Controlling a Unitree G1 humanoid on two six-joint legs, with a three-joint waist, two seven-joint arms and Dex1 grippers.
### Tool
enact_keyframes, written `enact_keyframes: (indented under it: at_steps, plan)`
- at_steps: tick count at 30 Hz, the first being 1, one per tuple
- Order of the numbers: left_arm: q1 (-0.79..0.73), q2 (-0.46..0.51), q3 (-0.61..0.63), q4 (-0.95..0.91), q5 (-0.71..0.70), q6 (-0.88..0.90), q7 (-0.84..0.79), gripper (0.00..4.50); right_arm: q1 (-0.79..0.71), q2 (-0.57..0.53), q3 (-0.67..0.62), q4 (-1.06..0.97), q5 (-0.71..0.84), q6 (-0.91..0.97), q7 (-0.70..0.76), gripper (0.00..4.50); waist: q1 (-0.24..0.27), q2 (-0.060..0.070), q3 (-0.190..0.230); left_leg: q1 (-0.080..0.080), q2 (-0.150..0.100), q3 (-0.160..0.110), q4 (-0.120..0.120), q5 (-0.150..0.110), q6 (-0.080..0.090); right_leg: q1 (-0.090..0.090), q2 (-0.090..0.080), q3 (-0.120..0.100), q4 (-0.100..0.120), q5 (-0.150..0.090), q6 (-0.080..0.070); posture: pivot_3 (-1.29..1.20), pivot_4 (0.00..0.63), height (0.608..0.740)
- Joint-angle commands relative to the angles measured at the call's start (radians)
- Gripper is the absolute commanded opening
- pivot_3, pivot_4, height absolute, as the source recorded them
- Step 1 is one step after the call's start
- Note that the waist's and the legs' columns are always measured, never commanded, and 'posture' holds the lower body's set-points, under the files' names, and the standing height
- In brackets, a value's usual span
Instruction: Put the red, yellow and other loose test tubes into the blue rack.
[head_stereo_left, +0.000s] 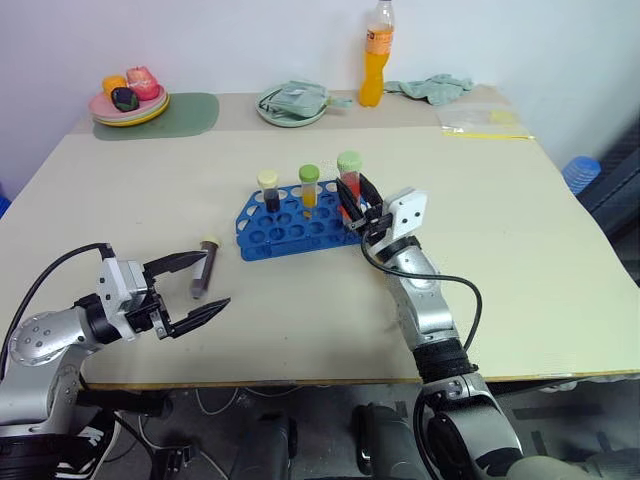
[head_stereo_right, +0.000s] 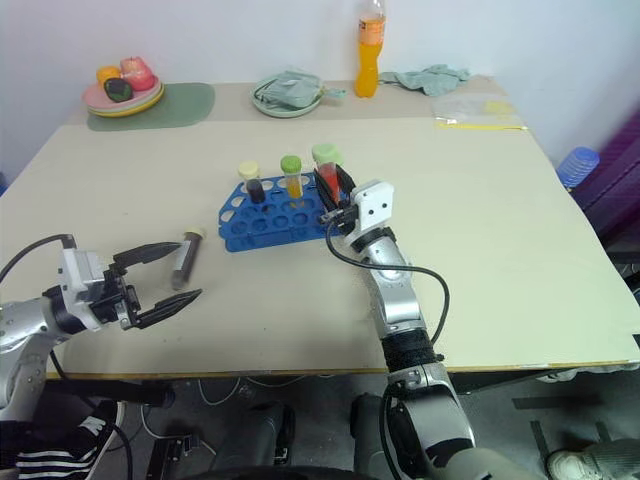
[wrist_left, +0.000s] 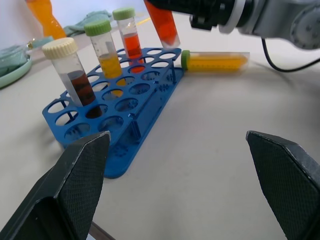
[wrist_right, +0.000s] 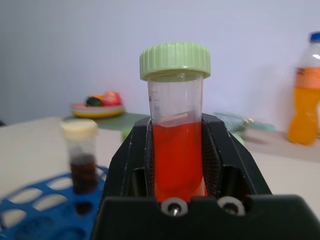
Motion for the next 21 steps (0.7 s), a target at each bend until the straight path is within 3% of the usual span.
enact_keyframes:
  at_steps: [1, 21]
  plan:
    - [0.007, 0.011, 0.033, -0.041, -0.02, 0.004, 0.007, 4.5, -0.057, -0.01, -0.008, 0.073, -0.056, -0.128, -0.072, 0.77, -0.003, 0.0, 0.0, 0.0, 0.0, 0.0, 0.0, 0.0, 0.0, 0.0, 0.0, 0.0, 0.0, 0.0, 0.0, 0.0, 0.15, 0.74]
    - [0.03, 0.013, 0.048, -0.085, -0.027, 0.034, 0.019, 4.5, -0.08, 0.03, 0.034, 0.245, -0.075, -0.219, -0.092, 0.77, -0.023, 0.0, 0.0, 0.001, 0.001, 0.0, 0.0, 0.0, 0.0, 0.0, 0.0, 0.001, 0.001, 0.0, 0.0, 0.0, 0.15, 0.74]
